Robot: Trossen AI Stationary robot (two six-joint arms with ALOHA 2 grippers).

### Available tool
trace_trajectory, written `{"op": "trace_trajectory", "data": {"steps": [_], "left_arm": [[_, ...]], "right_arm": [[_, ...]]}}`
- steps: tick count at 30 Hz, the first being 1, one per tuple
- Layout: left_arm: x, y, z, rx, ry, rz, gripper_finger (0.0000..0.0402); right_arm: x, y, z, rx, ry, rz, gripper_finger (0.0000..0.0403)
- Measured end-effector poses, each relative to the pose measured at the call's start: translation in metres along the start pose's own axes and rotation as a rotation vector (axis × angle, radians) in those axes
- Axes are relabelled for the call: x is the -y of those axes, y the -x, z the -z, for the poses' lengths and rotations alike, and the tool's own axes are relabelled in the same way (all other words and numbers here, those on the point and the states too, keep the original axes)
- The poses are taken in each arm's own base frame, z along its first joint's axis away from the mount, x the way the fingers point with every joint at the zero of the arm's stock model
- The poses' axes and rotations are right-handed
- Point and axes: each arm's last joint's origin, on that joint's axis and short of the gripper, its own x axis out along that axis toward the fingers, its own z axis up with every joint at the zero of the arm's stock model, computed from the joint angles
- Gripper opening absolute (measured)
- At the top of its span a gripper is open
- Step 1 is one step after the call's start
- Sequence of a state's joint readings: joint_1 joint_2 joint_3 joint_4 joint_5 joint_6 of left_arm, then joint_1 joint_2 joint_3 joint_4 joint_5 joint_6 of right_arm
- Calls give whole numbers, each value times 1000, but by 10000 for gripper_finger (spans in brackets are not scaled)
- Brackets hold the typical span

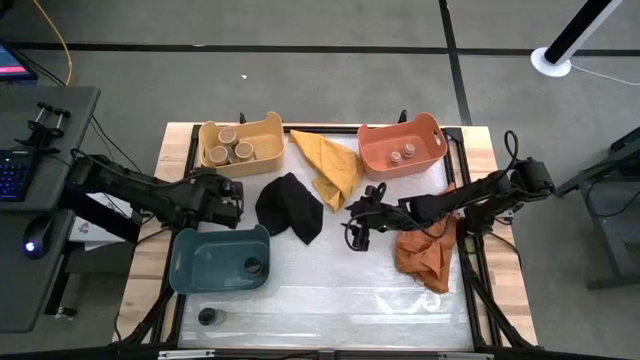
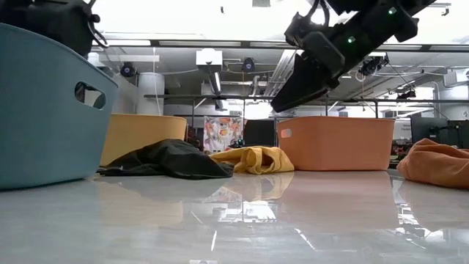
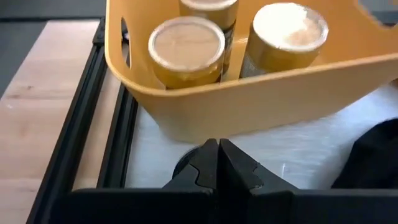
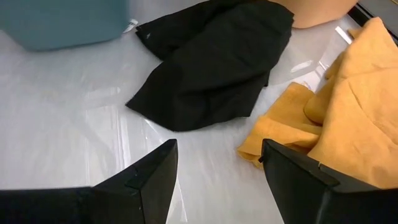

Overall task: Sort spices by type
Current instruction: Put the top black spice bottle into the blue bin

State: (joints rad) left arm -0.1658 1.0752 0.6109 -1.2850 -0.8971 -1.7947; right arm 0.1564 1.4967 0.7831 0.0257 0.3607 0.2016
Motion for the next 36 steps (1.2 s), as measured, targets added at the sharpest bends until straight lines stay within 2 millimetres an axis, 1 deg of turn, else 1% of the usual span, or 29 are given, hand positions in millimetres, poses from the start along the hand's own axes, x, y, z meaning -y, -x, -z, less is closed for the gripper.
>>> {"op": "trace_trajectory", "data": {"steps": [2, 11, 21, 28, 31, 33, 36], "left_arm": [[0, 0, 1, -28, -3, -5, 0], [2, 0, 2, -42, -5, 10, 0], [29, 6, 6, -69, -26, 233, 0], [31, 6, 3, -21, -72, 235, 0], [33, 8, -1, -17, -171, 245, 0], [35, 10, -3, -39, -285, 255, 0], [39, 11, -8, -126, -495, 296, 0]], "right_arm": [[1, 0, 0, 0, -1, 3, 227], [2, -1, 0, -1, -3, 5, 227], [2, -1, 0, -1, 14, 4, 227], [2, -1, 0, -1, 13, 4, 227], [2, -1, 0, -1, 14, 4, 227], [2, -1, 0, -1, 15, 4, 227], [2, -1, 0, -1, 15, 4, 227]]}}
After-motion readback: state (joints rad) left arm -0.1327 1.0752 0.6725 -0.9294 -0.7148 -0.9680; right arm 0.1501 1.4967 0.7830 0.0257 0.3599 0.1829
